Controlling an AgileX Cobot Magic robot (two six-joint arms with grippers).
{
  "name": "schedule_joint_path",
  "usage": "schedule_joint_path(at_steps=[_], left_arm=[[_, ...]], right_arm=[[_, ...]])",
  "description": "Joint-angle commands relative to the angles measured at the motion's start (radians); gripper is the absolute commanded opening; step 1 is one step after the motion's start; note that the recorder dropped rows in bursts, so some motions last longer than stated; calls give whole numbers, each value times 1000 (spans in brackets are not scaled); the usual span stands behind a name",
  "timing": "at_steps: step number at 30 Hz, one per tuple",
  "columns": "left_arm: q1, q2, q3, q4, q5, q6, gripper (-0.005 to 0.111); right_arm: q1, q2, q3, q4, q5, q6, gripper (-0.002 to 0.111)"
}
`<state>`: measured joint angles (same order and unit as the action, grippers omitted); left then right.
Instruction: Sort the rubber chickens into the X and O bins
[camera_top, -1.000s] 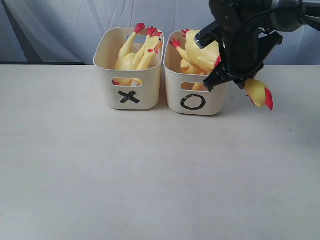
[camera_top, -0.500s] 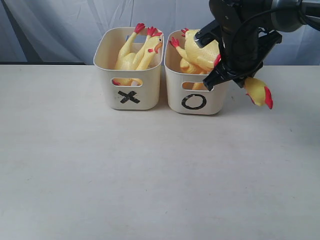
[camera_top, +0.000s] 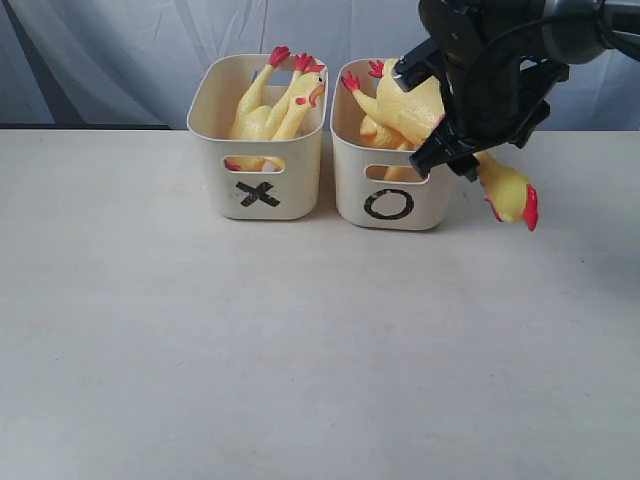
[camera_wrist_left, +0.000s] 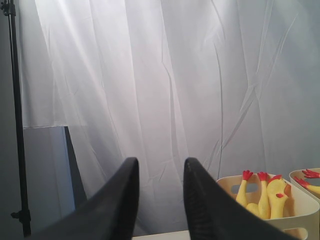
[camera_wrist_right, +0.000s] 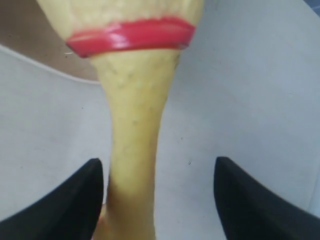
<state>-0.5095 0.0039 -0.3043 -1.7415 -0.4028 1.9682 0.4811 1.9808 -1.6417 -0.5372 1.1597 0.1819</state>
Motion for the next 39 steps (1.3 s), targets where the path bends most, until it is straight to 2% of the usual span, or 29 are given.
schedule_joint_path(at_steps=[1,10,12,15,19,28,39], left_arm=[[5,-4,5,-3,9,-1,30],[5,-4,5,-3,9,-1,30],[5,-4,5,-3,9,-1,30],[5,-4,5,-3,9,-1,30],[5,-4,5,-3,9,-1,30],[5,-4,5,-3,-14,-2,30],[5,-4,5,-3,-28,-2,30]], right_arm=[[-1,-33,-11,-20,-2,5,61],[-1,-106,-48,-1,-17,-27,61],[-1,-128,-48,9,-27,-39,57],[-1,-166,-48,41,-41,-43,38],[-1,-216,-48,94,-55,-43,-2],[-1,-326,10,124,-83,-43,0],[-1,-754,601,224,-442,13,0]])
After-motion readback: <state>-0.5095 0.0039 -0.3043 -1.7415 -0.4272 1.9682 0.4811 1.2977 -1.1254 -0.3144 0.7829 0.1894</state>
